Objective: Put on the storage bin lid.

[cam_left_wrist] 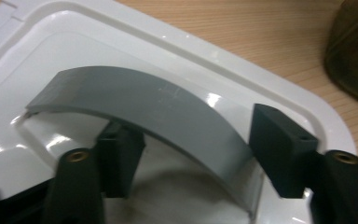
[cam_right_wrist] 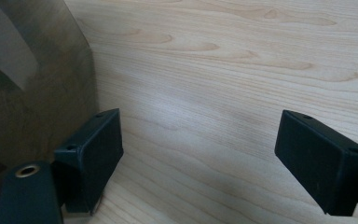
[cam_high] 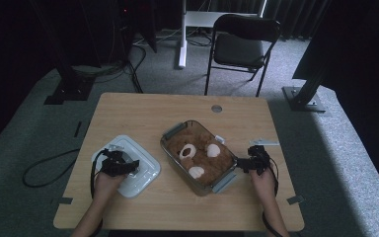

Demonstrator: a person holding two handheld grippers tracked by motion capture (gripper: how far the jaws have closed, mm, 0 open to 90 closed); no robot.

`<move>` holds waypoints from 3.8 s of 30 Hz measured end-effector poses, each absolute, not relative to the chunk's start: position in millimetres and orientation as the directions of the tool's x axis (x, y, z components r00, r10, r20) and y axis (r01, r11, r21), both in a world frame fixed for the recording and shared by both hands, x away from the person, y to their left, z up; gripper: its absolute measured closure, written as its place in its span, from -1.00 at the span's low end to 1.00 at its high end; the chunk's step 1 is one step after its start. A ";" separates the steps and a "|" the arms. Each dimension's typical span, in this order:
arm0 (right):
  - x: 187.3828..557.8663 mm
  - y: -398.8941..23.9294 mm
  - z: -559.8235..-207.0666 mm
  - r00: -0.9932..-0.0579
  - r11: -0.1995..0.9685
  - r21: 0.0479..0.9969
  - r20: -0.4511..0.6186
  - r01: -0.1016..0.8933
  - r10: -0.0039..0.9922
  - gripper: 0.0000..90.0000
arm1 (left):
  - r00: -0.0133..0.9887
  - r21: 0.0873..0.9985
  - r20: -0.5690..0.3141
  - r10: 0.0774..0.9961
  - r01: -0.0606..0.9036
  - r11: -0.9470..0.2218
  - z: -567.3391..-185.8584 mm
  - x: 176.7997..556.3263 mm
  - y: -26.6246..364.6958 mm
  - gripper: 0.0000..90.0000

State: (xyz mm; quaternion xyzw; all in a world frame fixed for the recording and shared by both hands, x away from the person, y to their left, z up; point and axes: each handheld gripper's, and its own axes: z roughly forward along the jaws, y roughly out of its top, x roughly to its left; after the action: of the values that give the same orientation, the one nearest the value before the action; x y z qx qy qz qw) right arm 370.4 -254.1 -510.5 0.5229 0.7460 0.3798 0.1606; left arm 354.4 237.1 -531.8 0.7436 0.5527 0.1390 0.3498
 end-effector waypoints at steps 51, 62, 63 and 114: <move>336.2 -193.5 -539.5 -0.571 0.209 0.683 0.358 0.699 0.739 -0.66 | 0.586 0.834 -0.372 0.720 0.552 -0.018 -424.6 292.7 265.6 0.81; 334.7 -166.3 -539.9 -0.596 0.224 0.694 0.354 0.684 0.721 -0.65 | 0.608 0.865 -0.301 0.735 0.499 -0.058 -395.4 286.4 267.4 0.82; 334.7 -165.5 -540.0 -0.597 0.223 0.693 0.359 0.685 0.718 -0.65 | 0.608 0.869 -0.290 0.739 0.491 -0.062 -393.0 286.0 268.8 0.82; 338.6 -150.0 -540.6 -0.613 0.239 0.694 0.358 0.679 0.704 -0.68 | 0.804 0.719 -0.418 0.423 0.578 -0.386 -415.2 354.5 162.0 0.55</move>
State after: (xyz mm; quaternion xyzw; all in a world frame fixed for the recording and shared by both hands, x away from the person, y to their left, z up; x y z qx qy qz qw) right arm 338.6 -150.0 -540.6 0.4395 0.7871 0.4325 0.0144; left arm 354.5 162.0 -415.2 0.8283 0.3022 -0.0831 0.4645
